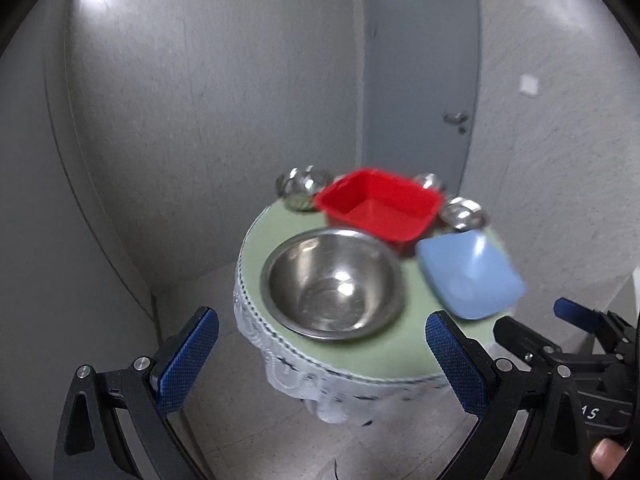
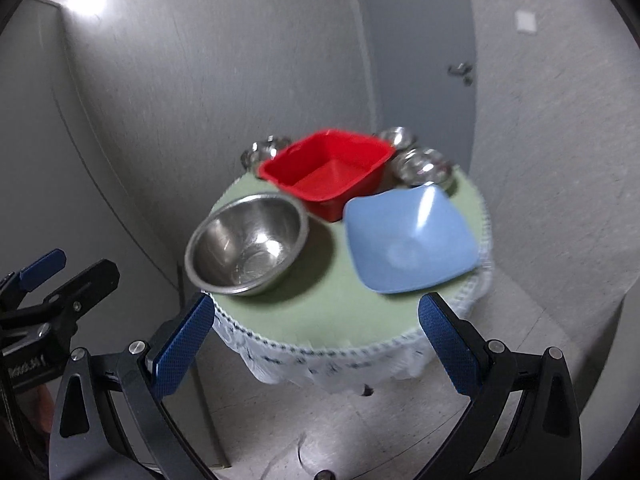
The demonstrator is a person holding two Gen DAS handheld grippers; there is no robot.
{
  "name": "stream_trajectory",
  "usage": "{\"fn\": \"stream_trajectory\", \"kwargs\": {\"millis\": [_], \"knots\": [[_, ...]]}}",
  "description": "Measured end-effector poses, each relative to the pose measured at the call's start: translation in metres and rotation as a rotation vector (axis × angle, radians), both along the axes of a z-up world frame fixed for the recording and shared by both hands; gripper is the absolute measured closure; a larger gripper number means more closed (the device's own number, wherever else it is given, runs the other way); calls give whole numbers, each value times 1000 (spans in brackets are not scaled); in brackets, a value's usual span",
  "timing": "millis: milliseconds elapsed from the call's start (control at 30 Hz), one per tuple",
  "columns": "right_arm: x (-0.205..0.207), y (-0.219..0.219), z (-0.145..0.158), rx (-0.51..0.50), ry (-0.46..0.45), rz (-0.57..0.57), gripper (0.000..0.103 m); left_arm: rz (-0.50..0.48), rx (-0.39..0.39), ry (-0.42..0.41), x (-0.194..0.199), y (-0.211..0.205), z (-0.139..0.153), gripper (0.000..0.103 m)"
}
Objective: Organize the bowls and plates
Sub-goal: 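Move both grippers to the large steel bowl and close on its rim, then lift the large steel bowl with both grippers and lower it into the red basin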
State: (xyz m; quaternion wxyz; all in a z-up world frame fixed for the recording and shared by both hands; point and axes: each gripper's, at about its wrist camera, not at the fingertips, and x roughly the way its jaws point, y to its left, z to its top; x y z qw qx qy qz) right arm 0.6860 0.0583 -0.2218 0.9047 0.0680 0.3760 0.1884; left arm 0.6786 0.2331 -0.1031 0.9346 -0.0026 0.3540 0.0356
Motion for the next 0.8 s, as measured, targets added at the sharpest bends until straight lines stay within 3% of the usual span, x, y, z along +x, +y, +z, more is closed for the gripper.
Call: {"fn": "stream_trajectory", "kwargs": {"millis": [100, 300, 567, 667, 700, 733, 767, 800], "knots": [[44, 28, -22, -19, 53, 41, 0, 34, -8, 69, 47, 24, -28, 1], [119, 70, -63, -75, 114, 107, 0, 73, -49, 191, 143, 70, -83, 11], [188, 113, -107, -200, 193, 229, 13, 98, -101, 286, 230, 104, -132, 25], [203, 121, -122, -202, 243, 270, 33, 87, -122, 332, 251, 114, -146, 46], [206, 123, -126, -191, 261, 287, 44, 79, -136, 345, 255, 116, -152, 50], [208, 125, -130, -185, 279, 307, 59, 70, -148, 361, 261, 119, -157, 61], [208, 126, -132, -177, 289, 323, 67, 56, -158, 375, 264, 122, -160, 74], [208, 127, -133, -162, 298, 341, 80, 47, -162, 384, 261, 121, -161, 80]]}}
